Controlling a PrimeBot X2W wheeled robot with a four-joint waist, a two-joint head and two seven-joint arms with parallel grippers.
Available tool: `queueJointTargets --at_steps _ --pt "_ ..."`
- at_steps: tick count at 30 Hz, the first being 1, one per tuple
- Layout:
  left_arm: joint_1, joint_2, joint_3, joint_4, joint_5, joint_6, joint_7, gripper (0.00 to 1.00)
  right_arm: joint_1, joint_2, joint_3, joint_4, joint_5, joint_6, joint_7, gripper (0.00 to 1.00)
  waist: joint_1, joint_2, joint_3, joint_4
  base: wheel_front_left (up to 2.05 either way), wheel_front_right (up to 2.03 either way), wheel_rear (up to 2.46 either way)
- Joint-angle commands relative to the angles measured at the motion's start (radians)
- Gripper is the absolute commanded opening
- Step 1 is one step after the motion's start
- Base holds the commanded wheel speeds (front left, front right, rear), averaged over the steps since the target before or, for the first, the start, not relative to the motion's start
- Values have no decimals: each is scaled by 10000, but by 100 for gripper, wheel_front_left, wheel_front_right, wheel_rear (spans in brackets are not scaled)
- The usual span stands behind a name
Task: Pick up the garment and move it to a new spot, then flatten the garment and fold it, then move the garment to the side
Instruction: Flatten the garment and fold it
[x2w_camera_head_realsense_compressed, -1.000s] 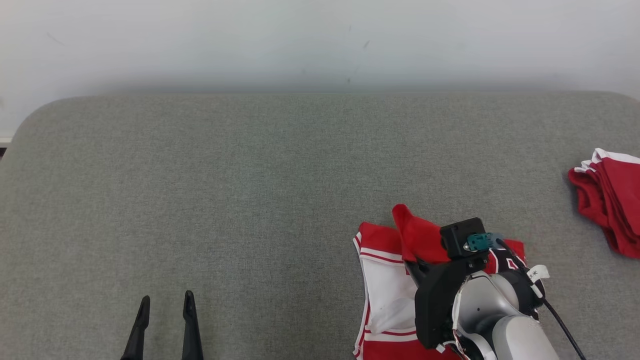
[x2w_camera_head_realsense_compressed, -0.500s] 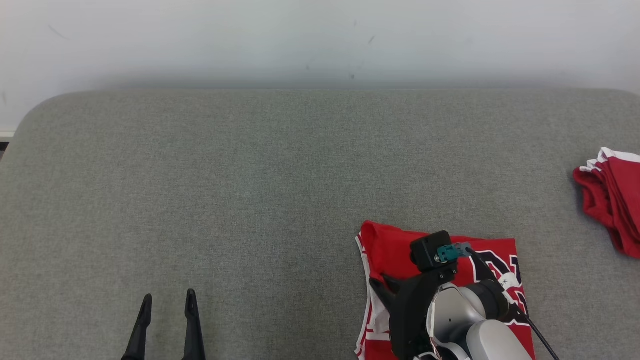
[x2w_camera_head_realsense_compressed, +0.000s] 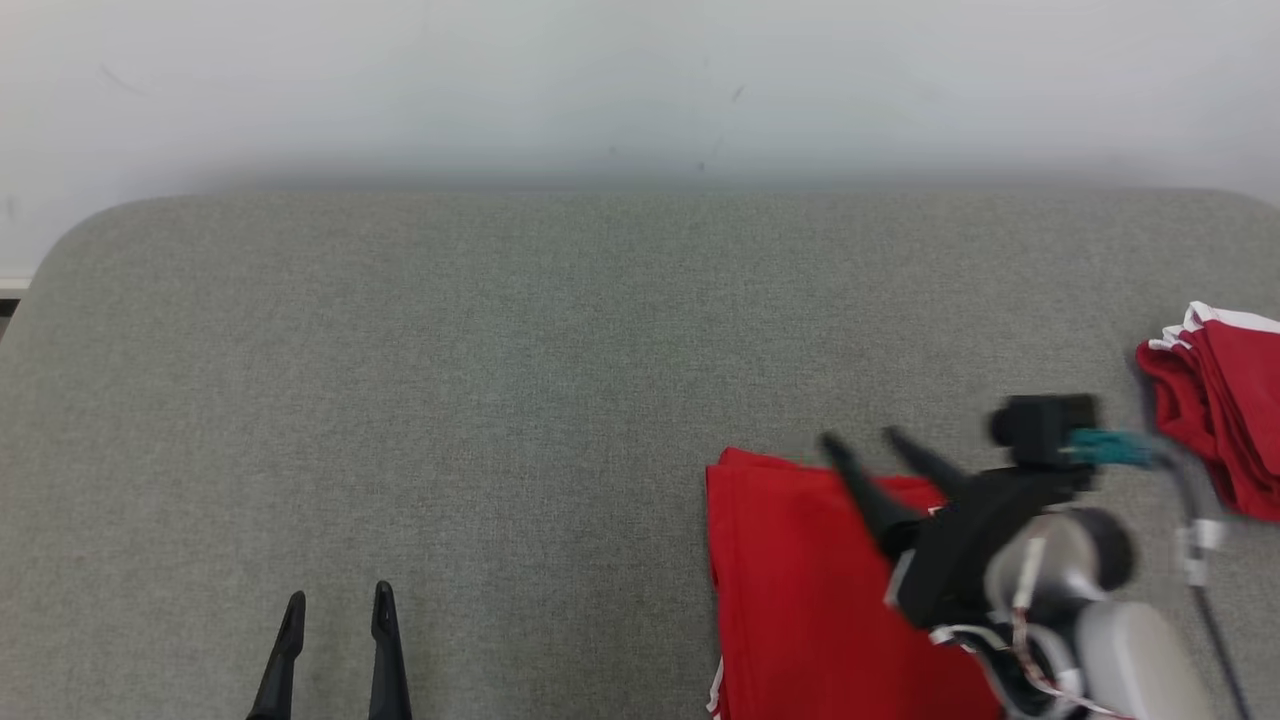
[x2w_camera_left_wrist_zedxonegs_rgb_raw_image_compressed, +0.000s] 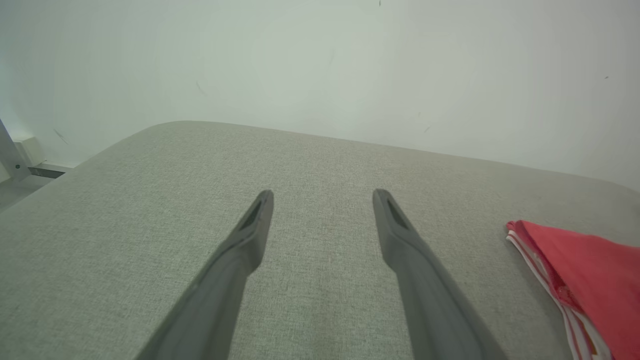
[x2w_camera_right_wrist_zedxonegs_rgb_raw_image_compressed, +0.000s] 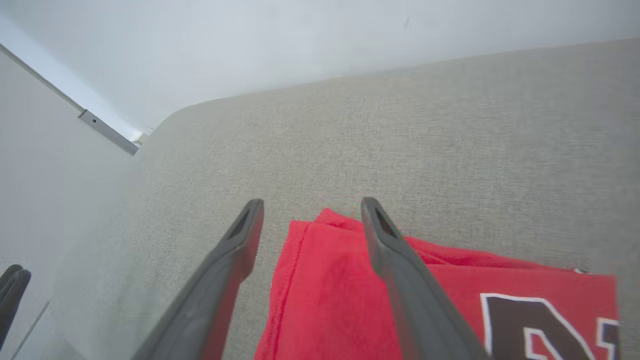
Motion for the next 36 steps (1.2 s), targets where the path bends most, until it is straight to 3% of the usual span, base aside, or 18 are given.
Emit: queueJointTargets --at_steps 1,6,11,18,24,36 --pt "100 -13 4 11 73 7 -28 100 169 28 -342 -133 -174 7 -86 100 -1 0 -50 -3 0 0 0" --pt "182 -13 -28 21 84 -15 -28 100 671 33 -2200 -755 -1546 7 -874 100 -1 0 -258 11 0 0 0" --pt "331 -13 -68 79 13 -11 -28 100 1614 30 -3048 -984 -2368 7 -2320 100 -1 0 -610 -32 0 0 0" --pt "566 -13 0 43 -2 8 -28 100 3067 -32 -2942 -767 -2756 7 -4738 100 -1 0 -1148 -227 0 0 0" --pt "495 -12 167 157 -96 47 -28 100 3591 -388 -2026 121 -2695 7 -6476 100 -1 0 -1335 -341 0 0 0" --pt "629 -13 810 950 -166 -111 -28 100 3504 -458 -1201 1496 -2195 7 -7420 100 -1 0 -1581 -377 0 0 0"
